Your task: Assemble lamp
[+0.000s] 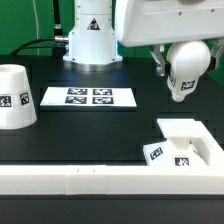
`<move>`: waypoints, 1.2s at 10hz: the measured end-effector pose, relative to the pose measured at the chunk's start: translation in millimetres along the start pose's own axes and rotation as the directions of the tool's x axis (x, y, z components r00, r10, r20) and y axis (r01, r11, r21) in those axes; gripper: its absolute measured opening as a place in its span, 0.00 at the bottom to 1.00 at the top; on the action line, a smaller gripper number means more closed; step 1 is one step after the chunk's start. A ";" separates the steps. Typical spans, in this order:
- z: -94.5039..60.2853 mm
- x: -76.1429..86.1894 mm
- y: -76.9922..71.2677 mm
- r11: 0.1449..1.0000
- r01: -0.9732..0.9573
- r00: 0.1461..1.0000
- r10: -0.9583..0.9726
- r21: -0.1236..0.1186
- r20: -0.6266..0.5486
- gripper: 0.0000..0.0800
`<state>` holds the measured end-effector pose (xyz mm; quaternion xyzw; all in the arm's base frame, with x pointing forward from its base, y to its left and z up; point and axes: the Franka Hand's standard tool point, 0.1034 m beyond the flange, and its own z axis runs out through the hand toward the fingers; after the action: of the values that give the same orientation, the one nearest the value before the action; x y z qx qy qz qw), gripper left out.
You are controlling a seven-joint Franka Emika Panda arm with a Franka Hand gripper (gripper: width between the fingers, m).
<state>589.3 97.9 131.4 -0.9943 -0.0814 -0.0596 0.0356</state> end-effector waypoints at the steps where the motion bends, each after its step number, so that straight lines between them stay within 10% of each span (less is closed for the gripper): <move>1: -3.1 5.2 4.4 1.000 0.026 0.999 -0.026 -0.006 -0.029 0.72; 4: -18.8 30.7 11.0 0.998 0.043 0.974 -0.051 -0.039 -0.222 0.72; 7: -15.0 27.2 11.0 0.998 0.043 0.976 -0.050 -0.038 -0.213 0.72; 9: -12.2 36.8 5.3 0.987 0.131 0.952 -0.151 -0.091 -0.265 0.72; 12: -18.1 46.1 8.7 0.981 0.163 0.941 -0.187 -0.109 -0.282 0.72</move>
Offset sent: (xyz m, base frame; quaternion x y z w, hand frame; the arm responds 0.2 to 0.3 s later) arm 0.0206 -0.0052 0.0286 -0.0195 0.1759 -0.0251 0.9839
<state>633.8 95.1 154.5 -0.9640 -0.1608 -0.2116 0.0001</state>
